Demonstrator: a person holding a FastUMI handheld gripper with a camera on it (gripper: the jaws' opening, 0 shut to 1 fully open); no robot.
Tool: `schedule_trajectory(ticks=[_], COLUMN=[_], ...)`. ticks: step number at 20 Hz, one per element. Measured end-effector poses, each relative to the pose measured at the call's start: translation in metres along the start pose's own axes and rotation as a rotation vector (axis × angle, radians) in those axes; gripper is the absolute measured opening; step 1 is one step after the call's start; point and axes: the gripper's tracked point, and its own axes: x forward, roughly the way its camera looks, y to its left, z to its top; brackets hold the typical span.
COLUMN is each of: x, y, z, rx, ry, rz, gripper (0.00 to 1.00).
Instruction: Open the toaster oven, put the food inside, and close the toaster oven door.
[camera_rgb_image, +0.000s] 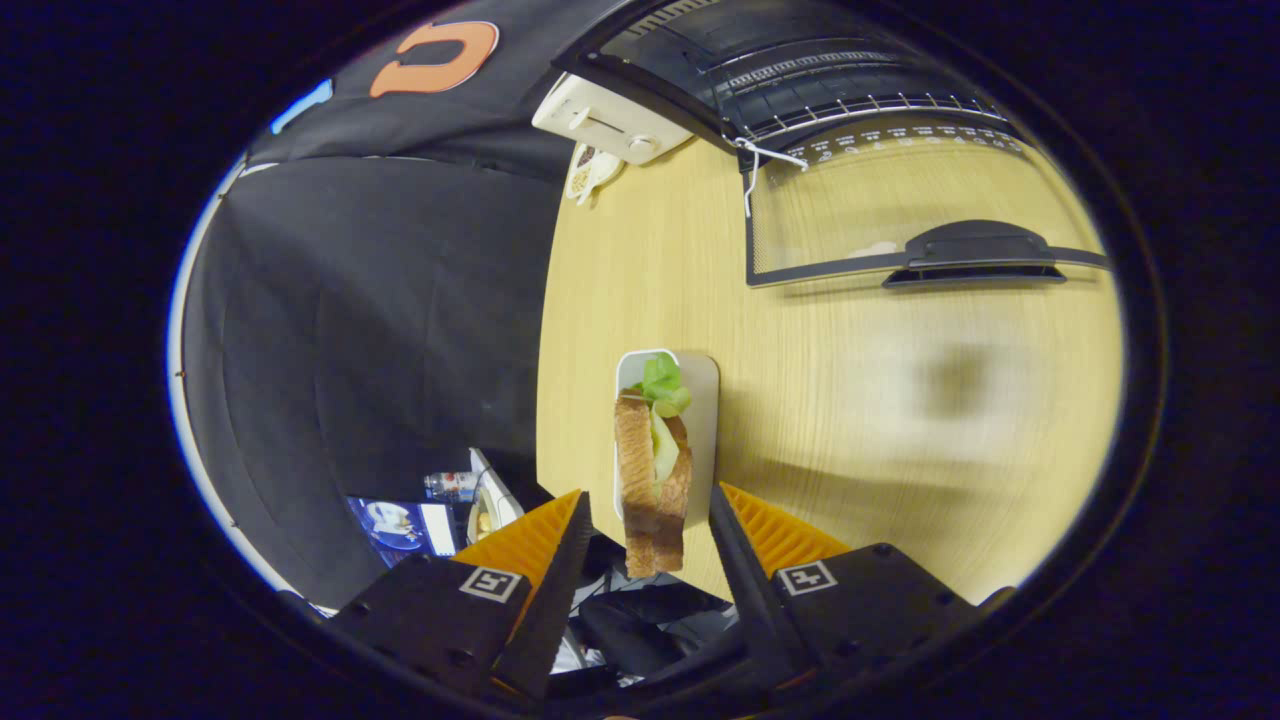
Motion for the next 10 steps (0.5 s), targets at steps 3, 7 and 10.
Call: schedule_trajectory(ticks=[3,7,10], x=[0.007,0.002,-0.015], y=[0.001,0.003,0.021], z=[0.000,-0.001,0.000], rx=[0.027,0.045,0.050], ry=[-0.001,0.011,-0.005], rz=[0.011,0.018,0.067], gripper=[0.58,0.35,0.30])
